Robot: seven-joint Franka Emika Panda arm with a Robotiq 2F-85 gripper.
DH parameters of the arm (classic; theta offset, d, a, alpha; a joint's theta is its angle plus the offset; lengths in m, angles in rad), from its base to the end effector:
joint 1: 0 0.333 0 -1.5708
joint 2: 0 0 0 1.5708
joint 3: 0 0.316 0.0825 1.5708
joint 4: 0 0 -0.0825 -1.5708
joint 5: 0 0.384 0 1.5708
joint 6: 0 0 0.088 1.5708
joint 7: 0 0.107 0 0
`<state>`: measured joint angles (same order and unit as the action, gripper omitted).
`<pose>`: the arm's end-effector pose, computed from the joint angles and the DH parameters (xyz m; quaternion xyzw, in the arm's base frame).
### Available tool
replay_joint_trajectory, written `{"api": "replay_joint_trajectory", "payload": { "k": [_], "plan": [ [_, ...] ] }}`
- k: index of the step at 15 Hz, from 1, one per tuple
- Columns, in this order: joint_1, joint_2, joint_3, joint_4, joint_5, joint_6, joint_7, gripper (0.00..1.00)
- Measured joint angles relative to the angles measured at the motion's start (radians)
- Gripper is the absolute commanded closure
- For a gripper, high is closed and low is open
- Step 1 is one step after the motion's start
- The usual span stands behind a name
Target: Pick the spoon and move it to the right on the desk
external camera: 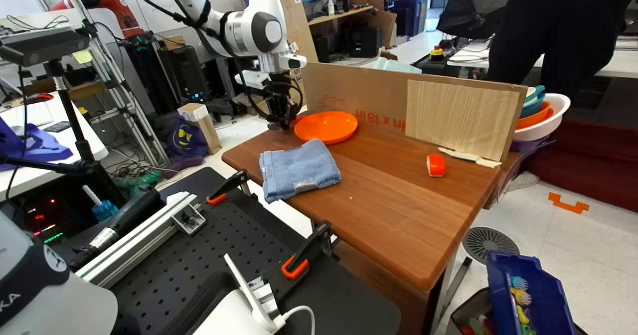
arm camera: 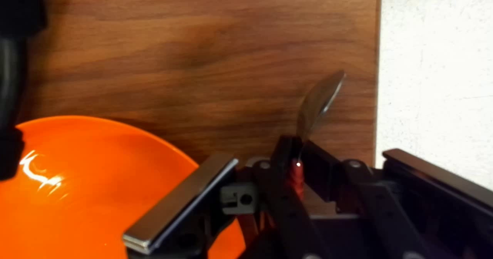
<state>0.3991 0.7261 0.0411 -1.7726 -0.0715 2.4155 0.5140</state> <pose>0.5858 0.2738 0.1430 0.9990 -0.0138 -0.0324 0.0266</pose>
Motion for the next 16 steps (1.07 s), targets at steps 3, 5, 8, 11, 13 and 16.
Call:
{"api": "replay_joint_trajectory", "payload": {
  "k": [3,5,8,11,13,16],
  "plan": [
    [0.004,-0.002,0.003,0.0,0.0,0.002,0.0,0.97],
    [0.008,-0.014,0.005,-0.002,0.0,0.002,0.0,0.97],
    [0.014,-0.04,0.007,-0.009,0.0,0.003,0.0,0.97],
    [0.015,-0.08,0.008,-0.031,0.0,0.009,0.0,0.97],
    [0.013,-0.119,0.005,-0.055,0.001,0.018,0.0,0.97],
    [-0.013,-0.191,0.001,-0.098,0.008,0.027,0.001,0.97]
  ]
}}
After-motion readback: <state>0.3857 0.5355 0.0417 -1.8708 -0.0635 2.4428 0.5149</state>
